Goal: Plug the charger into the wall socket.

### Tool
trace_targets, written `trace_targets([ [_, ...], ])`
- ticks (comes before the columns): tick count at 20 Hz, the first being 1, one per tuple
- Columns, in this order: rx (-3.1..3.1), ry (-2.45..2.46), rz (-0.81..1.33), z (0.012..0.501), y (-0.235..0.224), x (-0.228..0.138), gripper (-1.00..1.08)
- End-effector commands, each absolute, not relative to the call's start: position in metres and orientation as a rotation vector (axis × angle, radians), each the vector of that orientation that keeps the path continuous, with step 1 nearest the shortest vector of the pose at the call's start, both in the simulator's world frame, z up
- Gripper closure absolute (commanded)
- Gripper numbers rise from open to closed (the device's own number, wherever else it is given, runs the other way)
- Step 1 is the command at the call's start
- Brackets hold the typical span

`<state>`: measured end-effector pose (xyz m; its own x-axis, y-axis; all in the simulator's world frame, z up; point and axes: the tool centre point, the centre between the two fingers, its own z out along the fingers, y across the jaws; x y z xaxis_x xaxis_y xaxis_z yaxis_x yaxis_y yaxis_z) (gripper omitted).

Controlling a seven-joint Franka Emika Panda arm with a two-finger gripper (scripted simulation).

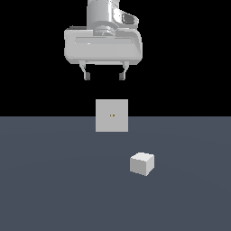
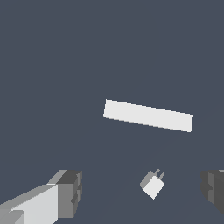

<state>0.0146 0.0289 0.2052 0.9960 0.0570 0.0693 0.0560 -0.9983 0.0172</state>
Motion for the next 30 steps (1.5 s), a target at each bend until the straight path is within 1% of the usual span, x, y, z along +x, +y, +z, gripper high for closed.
trace_targets([
  [1,3.123,0.088,0.109,0.205,0.029,0.015,-0.92],
  [8,3.121,0.032,0.121,0.198,0.023,0.010,-0.92],
  [14,3.112,-0.104,0.151,0.181,0.010,-0.001,-0.92],
  [30,2.997,-0.690,0.276,0.102,-0.037,-0.058,-0.92],
])
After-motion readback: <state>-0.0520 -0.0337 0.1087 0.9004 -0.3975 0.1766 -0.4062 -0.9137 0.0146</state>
